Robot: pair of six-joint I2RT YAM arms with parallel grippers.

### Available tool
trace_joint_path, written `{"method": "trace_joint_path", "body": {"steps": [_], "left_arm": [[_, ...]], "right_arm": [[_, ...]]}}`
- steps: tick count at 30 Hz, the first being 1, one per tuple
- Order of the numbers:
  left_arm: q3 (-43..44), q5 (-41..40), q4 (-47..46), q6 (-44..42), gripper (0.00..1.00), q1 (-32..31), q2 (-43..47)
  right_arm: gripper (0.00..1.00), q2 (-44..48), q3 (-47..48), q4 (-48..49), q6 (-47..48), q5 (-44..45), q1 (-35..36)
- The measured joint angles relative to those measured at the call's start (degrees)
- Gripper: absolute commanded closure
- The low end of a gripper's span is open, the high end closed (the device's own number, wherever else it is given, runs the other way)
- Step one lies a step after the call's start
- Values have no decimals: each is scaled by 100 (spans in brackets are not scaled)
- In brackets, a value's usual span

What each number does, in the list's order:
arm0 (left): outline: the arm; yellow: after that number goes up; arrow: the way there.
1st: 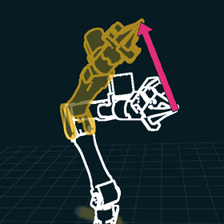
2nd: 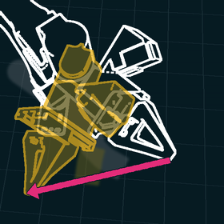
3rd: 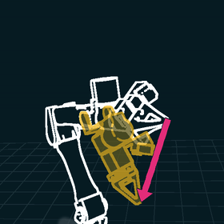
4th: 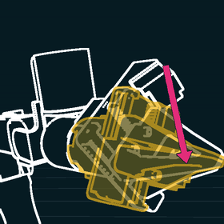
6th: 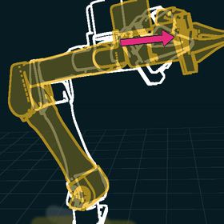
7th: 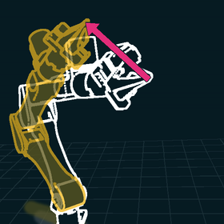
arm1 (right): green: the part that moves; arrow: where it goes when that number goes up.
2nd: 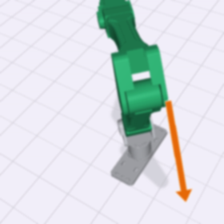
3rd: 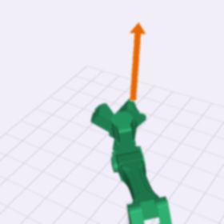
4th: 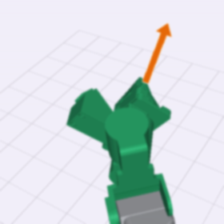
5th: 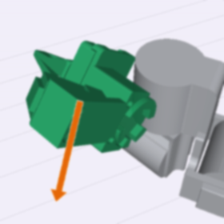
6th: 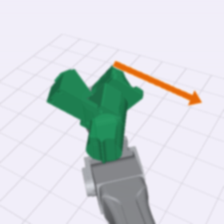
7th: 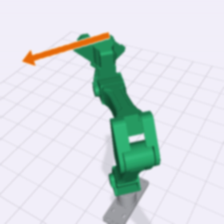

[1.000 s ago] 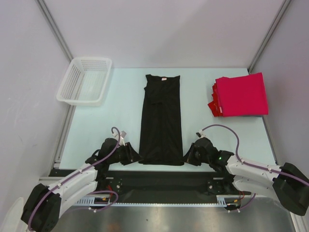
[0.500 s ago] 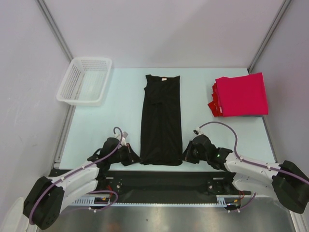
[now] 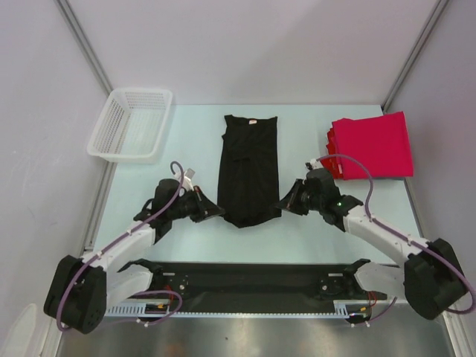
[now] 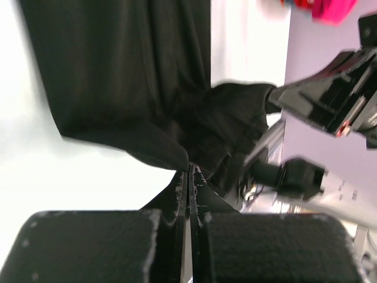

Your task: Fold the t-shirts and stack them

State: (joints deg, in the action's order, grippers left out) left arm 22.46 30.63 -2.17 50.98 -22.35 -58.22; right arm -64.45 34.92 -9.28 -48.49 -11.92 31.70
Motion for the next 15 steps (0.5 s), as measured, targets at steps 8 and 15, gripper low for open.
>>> {"method": "trace_joint_path", "body": {"steps": [8, 15], "left_arm": [[723, 125, -354, 20, 100, 634, -1416], [1832, 127, -573, 105, 100, 734, -2785]], "right_arm": [[100, -1467, 1084, -35, 461, -538, -708], [100, -2658, 2179, -28, 688, -820, -1123]]}}
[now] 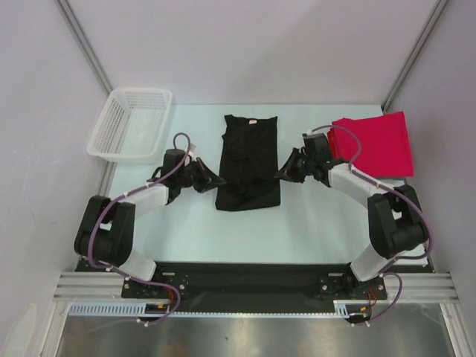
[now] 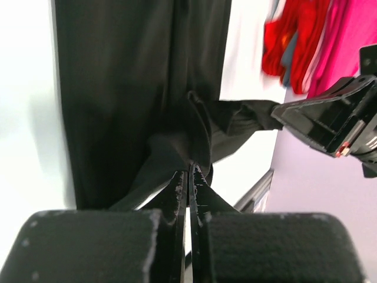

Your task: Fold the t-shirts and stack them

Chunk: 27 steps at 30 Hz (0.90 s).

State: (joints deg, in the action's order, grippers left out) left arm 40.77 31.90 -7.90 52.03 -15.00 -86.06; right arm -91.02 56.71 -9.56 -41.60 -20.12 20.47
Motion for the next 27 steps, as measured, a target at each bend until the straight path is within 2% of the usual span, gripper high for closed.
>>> {"method": "trace_joint_path", "body": {"steps": [6, 13, 27], "left_arm": [[699, -9, -212, 177, 99, 157, -796], [1016, 4, -494, 461, 100, 310, -1355], [1646, 131, -743, 719, 100, 470, -2048]], "right_arm": [[100, -872, 896, -79, 120, -114, -210], [100, -1606, 1589, -216, 140, -249, -389], [100, -2286, 2295, -358, 146, -348, -625]]}}
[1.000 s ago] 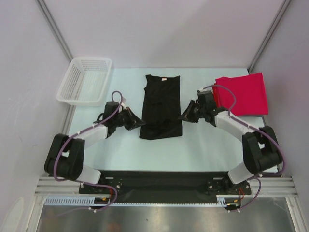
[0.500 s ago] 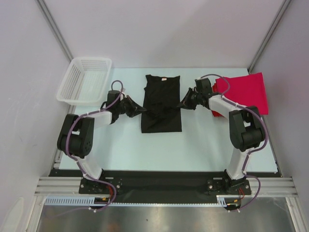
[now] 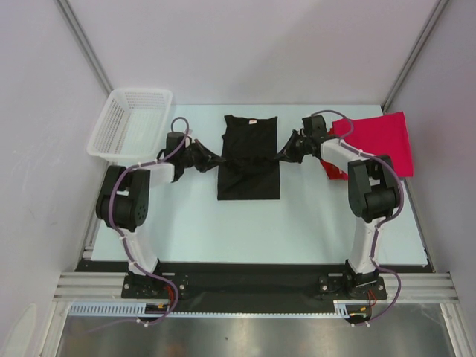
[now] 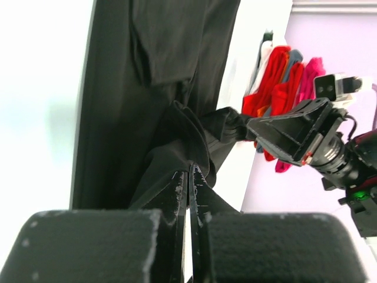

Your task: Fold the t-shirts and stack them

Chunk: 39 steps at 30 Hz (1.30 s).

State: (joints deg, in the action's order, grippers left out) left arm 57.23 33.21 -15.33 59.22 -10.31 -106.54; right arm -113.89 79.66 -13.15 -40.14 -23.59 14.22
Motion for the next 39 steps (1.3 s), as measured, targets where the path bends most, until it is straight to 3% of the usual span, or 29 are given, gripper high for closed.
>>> {"method": "trace_joint_path", "body": {"steps": [1, 2, 3, 4, 5, 6, 9, 13, 17, 23, 29, 39], "left_arm": [[85, 2, 9, 9, 100, 4, -55], [210, 4, 42, 13, 97, 4, -140], [343, 11, 59, 13, 72, 7, -238], [485, 20, 61, -24, 52, 7, -356], [623, 37, 81, -48, 39, 11, -470], [750, 55, 140, -44, 26, 15, -566], [885, -22, 431, -208, 12, 31, -625], [616, -297, 828, -566, 11, 39, -234], [-238, -535, 1117, -859, 12, 22, 841], [-1445, -848, 1147, -1156, 15, -251, 2118], [-1858, -1093, 1207, -1287, 20, -566, 2061], [-1838, -1451, 951, -1344, 32, -702, 1545]], "right_arm": [[98, -50, 61, -28, 2, -4, -7], [75, -107, 136, -37, 9, -9, -11], [50, -179, 219, -52, 7, -11, -20], [30, -240, 291, -50, 11, -9, -26], [4, -278, 330, -46, 0, 0, -33], [1, -295, 343, -46, 17, 31, -42], [2, -243, 258, -20, 129, 151, -59], [15, 345, -457, 111, 153, 286, -87], [30, 1384, -1596, 352, 140, 319, -94], [40, 2245, -2728, 660, 131, 365, 216], [44, 2267, -3169, 758, 105, 590, 688], [56, 1930, -3200, 970, 76, 1019, 841]]}}
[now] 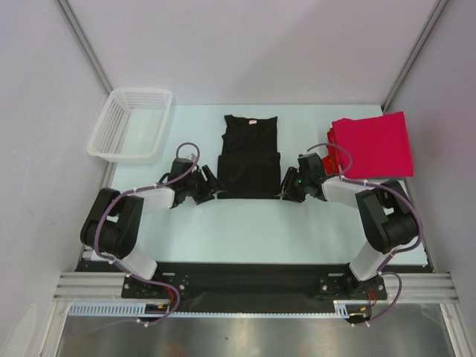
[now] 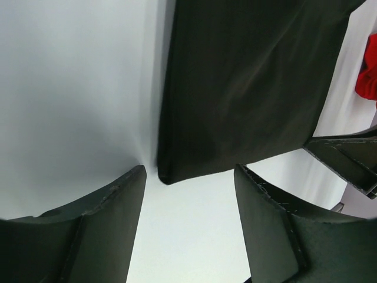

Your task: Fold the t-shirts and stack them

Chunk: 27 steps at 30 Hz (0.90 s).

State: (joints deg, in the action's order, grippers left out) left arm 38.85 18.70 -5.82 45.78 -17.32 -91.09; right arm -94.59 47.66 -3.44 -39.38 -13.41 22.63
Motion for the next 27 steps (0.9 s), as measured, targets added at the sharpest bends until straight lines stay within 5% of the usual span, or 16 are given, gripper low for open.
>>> {"method": "trace_joint_path", "body": {"steps": [13, 27], "left_arm": [[238, -140, -356, -37, 49, -205, -448], [61, -595, -170, -144, 54, -243, -184]], "right_arm": [[88, -411, 144, 199, 39, 63, 129], [90, -411, 144, 181, 46, 70, 131]]}}
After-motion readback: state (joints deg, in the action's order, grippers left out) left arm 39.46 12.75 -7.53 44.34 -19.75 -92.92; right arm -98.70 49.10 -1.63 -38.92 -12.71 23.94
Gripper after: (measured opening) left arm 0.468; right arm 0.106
